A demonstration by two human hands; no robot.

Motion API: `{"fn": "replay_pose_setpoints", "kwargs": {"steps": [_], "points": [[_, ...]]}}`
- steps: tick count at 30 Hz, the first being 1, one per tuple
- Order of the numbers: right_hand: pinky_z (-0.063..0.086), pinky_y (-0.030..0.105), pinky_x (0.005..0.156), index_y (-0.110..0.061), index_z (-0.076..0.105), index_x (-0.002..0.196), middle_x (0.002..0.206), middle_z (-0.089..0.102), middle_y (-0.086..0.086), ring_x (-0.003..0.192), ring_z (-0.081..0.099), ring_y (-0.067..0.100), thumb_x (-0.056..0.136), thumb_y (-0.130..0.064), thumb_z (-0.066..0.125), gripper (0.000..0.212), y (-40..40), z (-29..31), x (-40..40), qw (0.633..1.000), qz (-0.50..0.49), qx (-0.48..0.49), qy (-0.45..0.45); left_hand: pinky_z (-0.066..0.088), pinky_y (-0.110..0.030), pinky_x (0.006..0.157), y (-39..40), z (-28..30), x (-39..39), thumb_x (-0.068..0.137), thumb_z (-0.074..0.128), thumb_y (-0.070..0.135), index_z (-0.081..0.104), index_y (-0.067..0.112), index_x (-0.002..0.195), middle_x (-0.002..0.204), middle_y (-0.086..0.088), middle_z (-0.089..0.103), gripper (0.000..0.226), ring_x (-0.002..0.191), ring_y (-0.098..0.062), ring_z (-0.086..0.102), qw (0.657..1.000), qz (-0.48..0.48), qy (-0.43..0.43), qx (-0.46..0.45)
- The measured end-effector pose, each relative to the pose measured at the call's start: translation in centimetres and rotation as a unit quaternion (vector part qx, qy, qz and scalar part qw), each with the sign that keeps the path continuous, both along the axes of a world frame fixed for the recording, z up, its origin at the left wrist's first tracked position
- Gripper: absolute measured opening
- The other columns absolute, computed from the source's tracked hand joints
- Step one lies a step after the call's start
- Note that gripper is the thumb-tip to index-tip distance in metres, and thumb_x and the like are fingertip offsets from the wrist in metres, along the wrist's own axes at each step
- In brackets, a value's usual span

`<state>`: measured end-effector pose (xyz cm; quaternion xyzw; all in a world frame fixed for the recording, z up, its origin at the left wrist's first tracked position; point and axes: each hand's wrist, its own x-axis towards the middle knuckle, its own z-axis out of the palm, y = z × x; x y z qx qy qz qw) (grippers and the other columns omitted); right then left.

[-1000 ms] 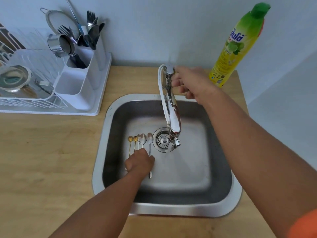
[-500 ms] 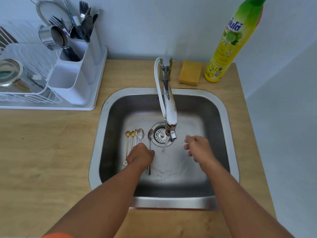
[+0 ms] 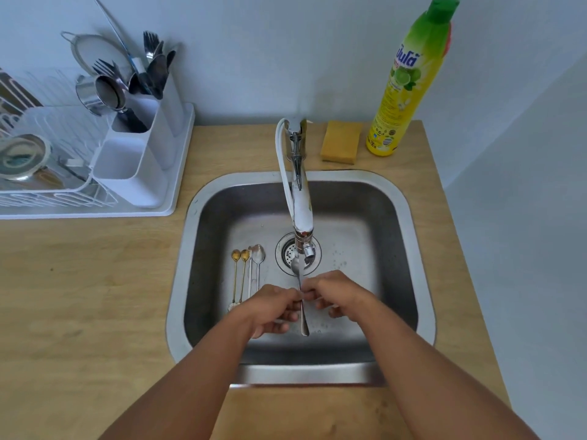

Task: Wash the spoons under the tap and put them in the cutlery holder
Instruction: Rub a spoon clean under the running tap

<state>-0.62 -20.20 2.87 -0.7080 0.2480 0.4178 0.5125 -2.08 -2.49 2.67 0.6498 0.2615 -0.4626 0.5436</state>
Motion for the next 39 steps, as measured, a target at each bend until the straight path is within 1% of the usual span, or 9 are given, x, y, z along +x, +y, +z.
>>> {"fn": "replay_pose_setpoints", "kwargs": {"steps": [6,14,18,22,25,29,32,36,39], "points": [[0.034,0.021,0.047,-0.016,0.077,0.085,0.071,0.068,-0.004,0.06,0.053,0.01,0.086,-0.024,0.072,0.008,0.3,0.1,-0.1,0.999,-0.014,0.028,-0.018,0.053,-0.026,0.053,-0.3,0.4,-1.0,0.097,0.068,0.034,0.074,0.007,0.109,0.078,0.002,0.069,0.03,0.065,-0.009,0.065,0.999,0.022,-0.001,-0.028],[0.032,0.02,0.043,-0.015,0.076,0.085,0.064,0.069,-0.007,0.06,0.055,0.011,0.085,-0.025,0.074,0.01,-0.4,0.1,-0.2,0.997,-0.016,-0.007,-0.072,0.053,-0.032,0.064,-1.1,0.3,0.2,0.099,0.067,0.039,0.068,0.019,0.099,0.105,-0.005,0.075,0.02,0.083,-0.018,0.065,0.979,0.064,-0.159,0.108],[0.035,0.018,0.042,-0.013,0.077,0.079,0.062,0.069,-0.008,0.055,0.054,0.008,0.084,-0.025,0.073,0.014,-0.8,0.1,-0.6,0.993,0.04,-0.034,-0.105,0.051,-0.033,0.067,-2.7,0.2,1.0,0.096,0.071,0.036,0.071,0.019,0.094,0.103,-0.007,0.076,0.017,0.086,-0.022,0.066,0.978,0.087,-0.17,0.083],[0.045,0.03,0.064,-0.003,0.076,0.085,0.071,0.069,0.001,0.065,0.055,0.014,0.086,-0.021,0.07,0.018,-1.2,-0.2,-1.2,0.988,0.074,-0.039,-0.128,0.052,-0.034,0.067,-3.8,-0.4,0.8,0.086,0.085,0.033,0.072,0.023,0.09,0.087,-0.001,0.075,0.017,0.077,-0.018,0.067,0.967,0.161,-0.183,0.08],[0.049,0.031,0.068,-0.007,0.077,0.086,0.074,0.071,0.002,0.069,0.058,0.013,0.089,-0.02,0.07,0.015,-1.4,-0.4,-1.7,0.985,0.096,-0.042,-0.14,0.05,-0.031,0.063,-3.8,-0.8,0.5,0.08,0.09,0.028,0.073,0.02,0.088,0.078,0.002,0.076,0.021,0.068,-0.015,0.063,0.959,0.205,-0.18,0.08],[0.05,0.029,0.071,-0.011,0.075,0.082,0.071,0.069,-0.005,0.066,0.058,0.009,0.092,-0.021,0.07,0.015,-1.5,-0.5,-2.3,0.983,0.093,-0.053,-0.152,0.048,-0.026,0.055,-4.2,-1.3,0.2,0.09,0.081,0.038,0.074,0.021,0.085,0.081,0.001,0.078,0.019,0.062,-0.012,0.066,0.951,0.232,-0.186,0.09],[0.049,0.027,0.071,-0.017,0.074,0.081,0.075,0.07,-0.007,0.071,0.06,0.009,0.093,-0.022,0.068,0.015,-1.4,-0.2,-2.3,0.981,0.083,-0.069,-0.16,0.053,-0.029,0.06,-4.2,-1.6,-0.1,0.098,0.069,0.042,0.077,0.019,0.09,0.08,0.0,0.077,0.025,0.061,-0.008,0.068,0.952,0.224,-0.194,0.081],[0.048,0.025,0.069,-0.021,0.072,0.084,0.08,0.07,-0.008,0.074,0.06,0.008,0.096,-0.022,0.065,0.014,-1.2,0.3,-2.4,0.981,0.078,-0.083,-0.159,0.055,-0.028,0.063,-3.3,-1.9,-0.6,0.1,0.068,0.039,0.078,0.016,0.094,0.077,0.001,0.075,0.026,0.067,-0.008,0.069,0.956,0.215,-0.196,0.046],[0.047,0.025,0.068,-0.019,0.072,0.083,0.079,0.068,-0.009,0.073,0.059,0.007,0.096,-0.02,0.064,0.015,-0.9,0.7,-2.5,0.977,0.094,-0.101,-0.16,0.052,-0.025,0.062,-2.7,-2.1,-0.8,0.098,0.072,0.028,0.078,0.02,0.097,0.088,0.0,0.078,0.009,0.075,-0.011,0.07,0.962,0.198,-0.187,0.026]]}}
